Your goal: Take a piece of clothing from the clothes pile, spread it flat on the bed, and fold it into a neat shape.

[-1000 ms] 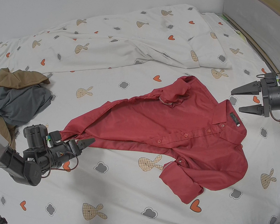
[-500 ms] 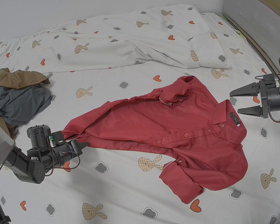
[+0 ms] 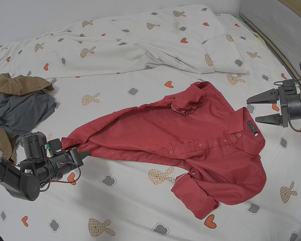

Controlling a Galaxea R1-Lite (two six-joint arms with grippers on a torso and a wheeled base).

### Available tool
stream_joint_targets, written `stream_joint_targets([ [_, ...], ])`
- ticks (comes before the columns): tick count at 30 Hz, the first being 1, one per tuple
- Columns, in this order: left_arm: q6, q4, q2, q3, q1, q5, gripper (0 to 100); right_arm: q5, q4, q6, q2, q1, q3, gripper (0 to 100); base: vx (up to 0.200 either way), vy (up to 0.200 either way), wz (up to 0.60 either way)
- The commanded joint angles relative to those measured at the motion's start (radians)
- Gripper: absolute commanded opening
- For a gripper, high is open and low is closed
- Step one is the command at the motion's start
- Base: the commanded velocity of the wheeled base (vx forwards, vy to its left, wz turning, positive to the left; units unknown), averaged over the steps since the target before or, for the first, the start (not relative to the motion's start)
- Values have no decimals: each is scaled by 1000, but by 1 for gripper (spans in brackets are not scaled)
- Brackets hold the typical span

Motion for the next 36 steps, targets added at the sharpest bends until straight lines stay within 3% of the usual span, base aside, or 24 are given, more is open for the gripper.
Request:
stream_joint_targets([
  [1, 0, 6, -174, 88, -2, 2, 0, 0, 0, 0, -9, 2, 1, 100, 0, 0, 0],
  [9, 2, 49, -425, 208, 10, 2, 0, 0, 0, 1, -9, 17, 3, 100, 0, 0, 0],
  [17, 2, 307, -660, 194, 12, 3, 0, 0, 0, 1, -8, 31, 7, 100, 0, 0, 0],
  [30, 2, 391, -726, 240, 90, 5, 0, -1, 18, 4, -2, 49, 15, 100, 0, 0, 0],
  [36, 3, 449, -813, 222, 107, 5, 0, -15, 24, 1, -37, 12, 142, 100, 0, 0, 0],
])
